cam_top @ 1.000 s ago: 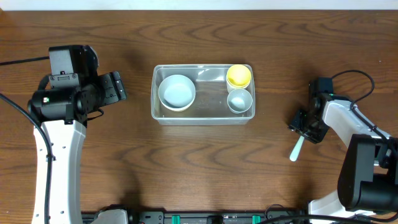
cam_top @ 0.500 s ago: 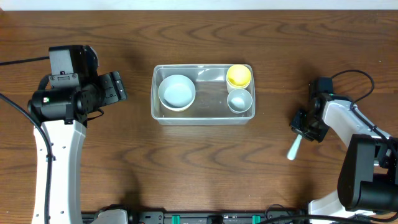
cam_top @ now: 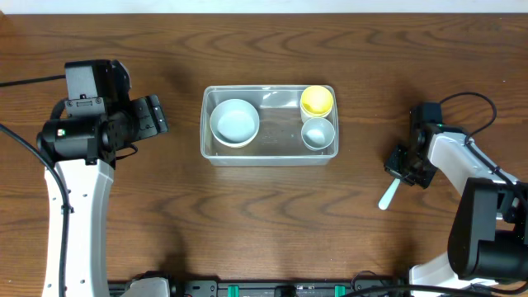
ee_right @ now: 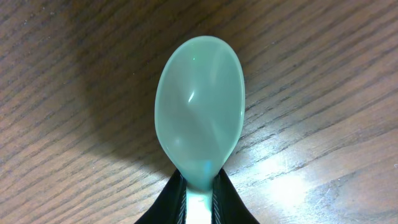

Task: Pack container
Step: 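Carry the mint spoon into the bin and lay it beside the bowls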

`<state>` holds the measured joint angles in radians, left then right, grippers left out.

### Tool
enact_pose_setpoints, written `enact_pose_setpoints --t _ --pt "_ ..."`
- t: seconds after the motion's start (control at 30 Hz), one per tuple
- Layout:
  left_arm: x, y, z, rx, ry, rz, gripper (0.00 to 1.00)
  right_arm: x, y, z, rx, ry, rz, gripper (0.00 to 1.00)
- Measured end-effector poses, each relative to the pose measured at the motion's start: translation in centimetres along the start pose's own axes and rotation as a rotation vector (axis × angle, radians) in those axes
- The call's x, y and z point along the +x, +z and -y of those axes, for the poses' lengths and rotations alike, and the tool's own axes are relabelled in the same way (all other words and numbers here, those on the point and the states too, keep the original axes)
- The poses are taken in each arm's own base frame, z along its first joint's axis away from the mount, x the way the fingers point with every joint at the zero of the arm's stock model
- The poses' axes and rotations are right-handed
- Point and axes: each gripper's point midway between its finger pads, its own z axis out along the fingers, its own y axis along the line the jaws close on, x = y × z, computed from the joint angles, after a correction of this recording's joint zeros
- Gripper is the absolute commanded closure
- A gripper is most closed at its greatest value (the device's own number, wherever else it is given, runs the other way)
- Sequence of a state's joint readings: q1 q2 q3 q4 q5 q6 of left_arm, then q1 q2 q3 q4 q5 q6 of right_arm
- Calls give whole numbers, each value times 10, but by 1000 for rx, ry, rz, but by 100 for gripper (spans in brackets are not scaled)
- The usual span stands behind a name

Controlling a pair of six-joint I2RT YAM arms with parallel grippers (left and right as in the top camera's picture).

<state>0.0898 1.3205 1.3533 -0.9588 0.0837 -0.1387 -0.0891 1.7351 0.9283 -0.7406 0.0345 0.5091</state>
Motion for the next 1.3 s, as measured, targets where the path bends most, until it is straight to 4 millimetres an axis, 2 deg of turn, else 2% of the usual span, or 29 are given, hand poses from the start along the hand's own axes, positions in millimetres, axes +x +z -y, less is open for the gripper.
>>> enact_pose_setpoints --t 0.17,0.27,0.33,0.37,0.4,0.47,0.5,0.57,0.67,0.8,1.0,1.17,1.3 --pt "1 0 -1 -6 0 -3 16 4 -9 2 28 -52 -43 99" --pt "0 0 -2 -13 0 -1 16 -12 -34 -10 4 -115 8 99" --pt "0 0 -2 -14 0 -1 16 -33 -69 -33 -47 -197 116 99" --pt "0 0 -3 -15 0 0 16 -43 -95 -47 -80 -255 190 99" --pt "0 0 -3 -16 0 0 16 -47 -113 -59 -107 -305 243 99" --pt "0 0 -3 -17 0 0 16 -52 -167 -94 -174 -460 394 99" --pt "0 0 -3 -16 0 0 16 -47 -193 -112 -206 -552 466 99" --pt "0 0 -3 -17 0 0 16 -32 -228 -139 -249 -708 558 99" --pt "0 0 -3 -16 0 0 16 -2 -256 -177 -299 -924 649 99" --pt "0 0 -3 -16 0 0 16 39 -258 -218 -333 -1160 688 99" --pt "0 0 -3 -17 0 0 16 84 -239 -269 -336 -1460 721 98" --pt "0 0 -3 -17 0 0 16 115 -211 -294 -320 -1661 696 98" --pt "0 0 -3 -16 0 0 16 133 -185 -305 -314 -1761 640 98"
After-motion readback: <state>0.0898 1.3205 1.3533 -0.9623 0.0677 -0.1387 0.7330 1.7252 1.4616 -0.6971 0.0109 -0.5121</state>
